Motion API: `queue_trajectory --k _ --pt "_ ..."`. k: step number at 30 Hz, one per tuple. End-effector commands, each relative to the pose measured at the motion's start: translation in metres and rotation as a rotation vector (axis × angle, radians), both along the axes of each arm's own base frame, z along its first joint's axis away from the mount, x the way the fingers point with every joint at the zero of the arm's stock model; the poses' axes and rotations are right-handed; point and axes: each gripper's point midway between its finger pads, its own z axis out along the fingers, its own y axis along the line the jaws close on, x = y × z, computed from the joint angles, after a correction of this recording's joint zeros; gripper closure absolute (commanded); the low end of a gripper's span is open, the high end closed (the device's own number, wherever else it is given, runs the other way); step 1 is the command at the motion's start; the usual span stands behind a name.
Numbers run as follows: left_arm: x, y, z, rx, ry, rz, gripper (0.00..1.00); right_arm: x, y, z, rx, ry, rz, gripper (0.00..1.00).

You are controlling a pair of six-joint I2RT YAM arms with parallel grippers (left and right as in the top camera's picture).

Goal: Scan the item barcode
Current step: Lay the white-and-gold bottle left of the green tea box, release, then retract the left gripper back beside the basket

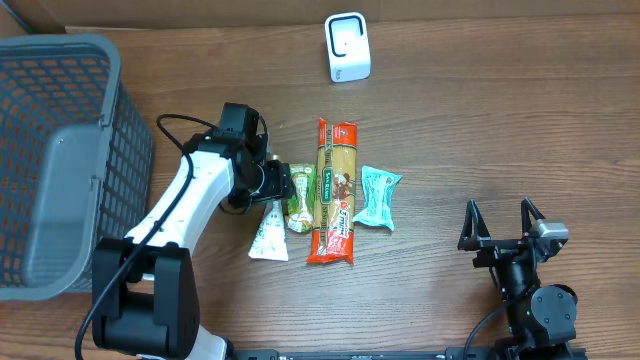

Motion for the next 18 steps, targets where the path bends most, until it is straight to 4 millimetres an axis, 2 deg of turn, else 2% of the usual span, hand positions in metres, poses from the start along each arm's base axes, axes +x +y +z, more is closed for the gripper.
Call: queue_trajectory --k 1,4,5,9,14,18 --pt "0.023 -0.008 0.046 -0.039 -0.086 -0.014 0.26 0.0 0.0 -0.001 -0.008 -0.007 -0.001 0.0" --pt "0.03 -0.009 0.085 -0.04 -0.142 -0.042 0.26 0.0 0.0 -0.001 -0.008 -0.007 -0.001 0.0" --pt "0.033 -0.01 0.108 -0.041 -0.181 -0.059 0.25 0.0 0.0 -0.001 -0.008 -0.007 -0.001 0.0" --pt "0.031 -0.003 0.17 -0.012 -0.286 -0.074 0.23 0.0 0.0 -0.001 -0.007 -0.007 -0.001 0.0" --pt "0.005 0.025 0.236 0.107 -0.397 -0.043 0.2 0.0 0.0 -0.001 -0.008 -0.007 -0.001 0.0" --pt "-0.03 0.051 0.279 0.178 -0.487 0.012 0.15 0.0 0.0 -0.001 -0.008 -0.007 -0.001 0.0"
